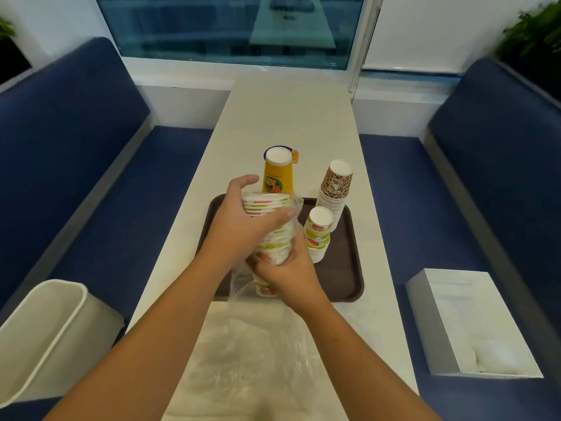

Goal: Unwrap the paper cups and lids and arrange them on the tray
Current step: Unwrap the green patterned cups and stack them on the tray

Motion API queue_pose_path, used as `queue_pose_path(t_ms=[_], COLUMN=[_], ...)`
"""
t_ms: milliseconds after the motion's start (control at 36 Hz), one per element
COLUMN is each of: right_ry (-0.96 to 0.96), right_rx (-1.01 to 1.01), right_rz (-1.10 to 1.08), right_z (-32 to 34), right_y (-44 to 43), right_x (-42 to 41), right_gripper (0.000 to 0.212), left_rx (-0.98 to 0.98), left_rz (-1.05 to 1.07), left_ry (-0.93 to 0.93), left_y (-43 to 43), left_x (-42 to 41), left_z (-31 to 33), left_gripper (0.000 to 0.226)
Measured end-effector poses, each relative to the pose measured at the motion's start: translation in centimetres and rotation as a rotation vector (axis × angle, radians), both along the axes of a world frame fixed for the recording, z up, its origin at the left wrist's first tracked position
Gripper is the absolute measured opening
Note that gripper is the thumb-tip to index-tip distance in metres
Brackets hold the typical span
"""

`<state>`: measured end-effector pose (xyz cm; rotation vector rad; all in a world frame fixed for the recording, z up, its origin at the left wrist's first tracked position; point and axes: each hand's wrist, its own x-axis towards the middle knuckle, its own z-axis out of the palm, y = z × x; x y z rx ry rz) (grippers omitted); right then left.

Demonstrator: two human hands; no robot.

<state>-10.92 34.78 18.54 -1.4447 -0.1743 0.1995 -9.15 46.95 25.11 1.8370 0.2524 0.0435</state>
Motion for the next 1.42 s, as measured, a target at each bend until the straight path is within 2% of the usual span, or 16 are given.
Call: queue_pose_path(t_ms=[167,278,333,417,472,583,694,833,972,1028,1083,1139,1222,1278,1306,1417], right_ry=[-0.04,-0.027,-0.012,-0.032,-0.026,-0.037,-0.07,-0.185,-0.315,-0.434,-0.452,-0.42,-0.322,-0.385,-0.442,-0.616], right_rx=[-0.015,0.016,0.017,0.025,0.037,-0.011,-0.145,-0.562,-0.584,-0.698,-0.749,-0.669,-0.484,-0.532,-0.565,-0.848], right_rz=[-0.108,-0.146,-0.149,-0.148,-0.16,-0.219,-0.065,0.212,0.006,0.056,0.125,0.111,-0.033,-0.099,-0.055,0.374], right_z=[-0.4,-0.5,-0.6,-0.5,0.1,0.3,0.4,1.1,5.1,6.5,7.4,7.4,7.3,7.6,7.8,8.1], right_y=[0.2,0.1,0.1,0.3,0.7,0.6,-0.3,-2.6,-5.4,-5.0,-4.7,-4.7,-4.9,-5.3,-5.4,-5.9], right_x=[-0.5,0.0,0.1,0.3,0.6,1.2,1.1,2.5,4.3,4.9,4.9,4.9,4.9,4.8,4.7,4.6], right_gripper=[0.081,0.098,0.1,0.087,0.081,0.069,0.065,0.105,0.06,0.034,0.031,0.03,0.029,0.021,0.023,0.089], left_rx=[0.148,0.342,0.448,0.232,0.081,0.065,0.018,0.106,0.274,0.303,0.327,0.357,0.399,0.399,0.398,0.395], left_rz=[-0.148,-0.311,-0.317,-0.162,-0.142,-0.173,-0.134,-0.039,-0.147,-0.159,-0.159,-0.166,-0.208,-0.218,-0.227,-0.26], left_ry=[0.078,0.217,0.218,0.07,-0.002,0.039,0.074,-0.038,-0.078,-0.094,-0.117,-0.142,-0.156,-0.153,-0.154,-0.158], left_y=[-0.4,0.8,1.4,1.2,-0.1,-1.4,-1.4,0.4,1.6,1.7,1.9,2.3,2.8,3.1,3.2,3.5], left_x=[-1.7,-1.9,-1.5,-0.8,-0.9,-1.4,-0.9,-0.8,-1.5,-1.8,-2.0,-2.1,-2.2,-2.4,-2.5,-2.6], left_z=[-1.6,-1.4,-1.0,-0.3,0.1,-1.1,-1.5,-2.4,-2.5,-2.7,-2.7,-2.7,-2.7,-2.8,-2.8,-3.0], left_gripper=[0.052,0.066,0.089,0.121,0.108,0.074,0.078,0.087,0.091,0.091,0.091,0.09,0.087,0.085,0.084,0.079])
